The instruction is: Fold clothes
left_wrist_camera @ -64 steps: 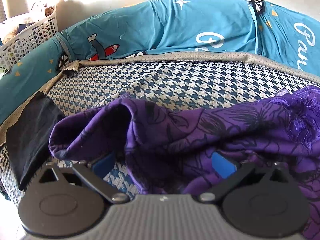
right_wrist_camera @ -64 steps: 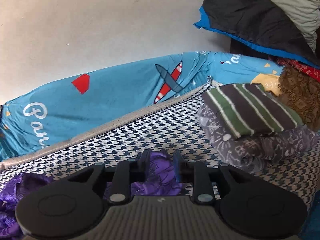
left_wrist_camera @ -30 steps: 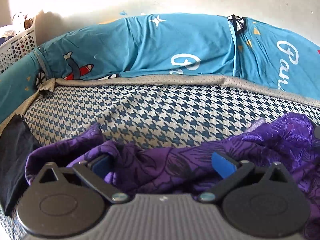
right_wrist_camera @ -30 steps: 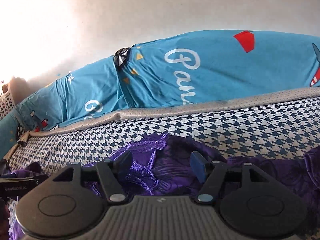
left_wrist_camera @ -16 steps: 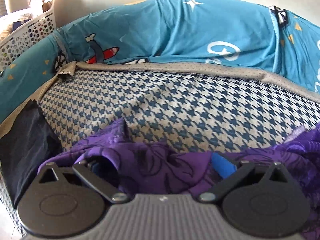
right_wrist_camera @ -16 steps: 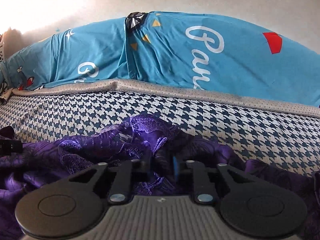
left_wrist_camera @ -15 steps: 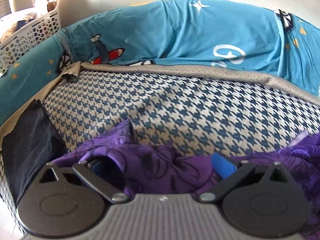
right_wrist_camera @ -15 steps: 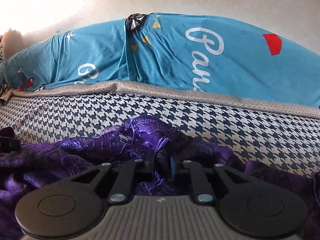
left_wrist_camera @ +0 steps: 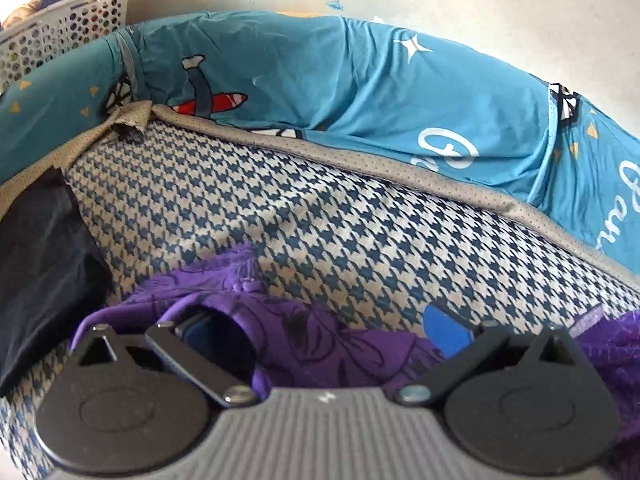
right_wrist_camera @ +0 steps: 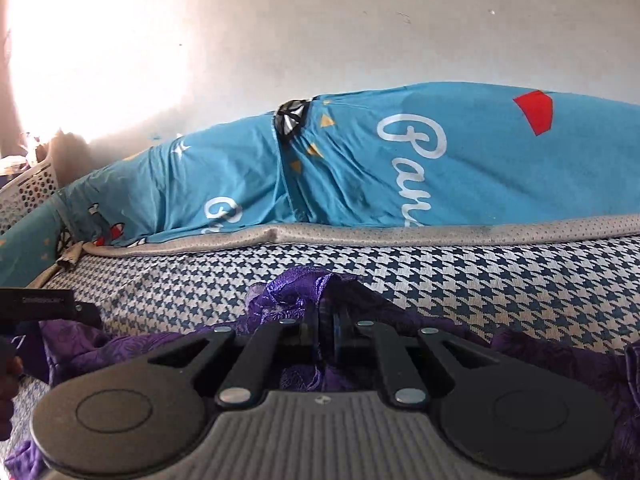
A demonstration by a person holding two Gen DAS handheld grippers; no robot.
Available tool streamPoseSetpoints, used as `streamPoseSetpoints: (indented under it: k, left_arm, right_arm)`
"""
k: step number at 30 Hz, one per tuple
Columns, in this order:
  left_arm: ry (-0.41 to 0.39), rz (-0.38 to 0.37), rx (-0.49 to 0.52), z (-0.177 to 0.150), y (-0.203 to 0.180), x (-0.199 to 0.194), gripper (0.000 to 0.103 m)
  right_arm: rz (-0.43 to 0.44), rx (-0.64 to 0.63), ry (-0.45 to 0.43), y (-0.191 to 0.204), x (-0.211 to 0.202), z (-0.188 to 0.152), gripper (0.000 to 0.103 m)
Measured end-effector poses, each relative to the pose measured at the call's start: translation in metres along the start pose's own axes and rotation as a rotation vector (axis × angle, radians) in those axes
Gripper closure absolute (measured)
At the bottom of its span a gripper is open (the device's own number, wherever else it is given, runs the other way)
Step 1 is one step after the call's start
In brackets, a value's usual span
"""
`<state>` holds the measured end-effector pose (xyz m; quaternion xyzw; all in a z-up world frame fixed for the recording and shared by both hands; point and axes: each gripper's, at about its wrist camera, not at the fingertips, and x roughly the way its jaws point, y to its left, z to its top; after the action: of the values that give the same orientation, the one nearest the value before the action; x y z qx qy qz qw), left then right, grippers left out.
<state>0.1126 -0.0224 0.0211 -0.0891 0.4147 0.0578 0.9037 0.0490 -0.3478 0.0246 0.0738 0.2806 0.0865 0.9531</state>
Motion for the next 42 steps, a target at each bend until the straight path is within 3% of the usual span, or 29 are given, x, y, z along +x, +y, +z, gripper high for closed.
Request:
streamPoseSetpoints:
  k: [5,11,15,20,23,29,31,34,39,42]
  left_arm:
    - [-0.004,-0.002,0.019,-0.006,-0.002,0.0,0.0]
    - [0.026,-0.03,0.056,-0.018,-0.015,0.006,0.0]
    - [0.028,0.004,0.126,-0.028,-0.032,0.016,0.0]
    - [0.104,0.08,0.208,-0.046,-0.044,0.04,0.0]
    - [0.101,0.09,0.212,-0.052,-0.044,0.042,0.0]
    - [0.092,0.101,0.227,-0.054,-0.044,0.04,0.0]
    - [0.088,0.104,0.234,-0.055,-0.045,0.04,0.0]
    - [0.087,0.101,0.237,-0.056,-0.044,0.039,0.0]
    - [0.094,0.092,0.236,-0.057,-0.043,0.038,0.0]
    - [0.103,0.083,0.235,-0.058,-0.04,0.036,0.0]
  right_arm:
    - [0.112,-0.11,0.031,0.008,-0.029,-0.015,0.095]
    - [0.267,-0.247,0.153,0.031,-0.045,-0.049,0.095]
    - [0.271,-0.389,0.248,0.051,-0.042,-0.075,0.095]
    - [0.257,-0.473,0.332,0.052,-0.039,-0.089,0.093]
    - [0.303,-0.442,0.328,0.044,-0.05,-0.075,0.091]
    - [0.403,-0.235,0.146,0.025,-0.075,-0.041,0.069]
    - [0.403,-0.168,0.123,0.025,-0.068,-0.035,0.069]
    - [0.355,-0.096,0.099,0.031,-0.053,-0.027,0.064]
    - [0.244,0.011,0.099,0.027,-0.016,-0.017,0.045]
    - [0.201,0.068,0.128,0.024,0.006,-0.015,0.043]
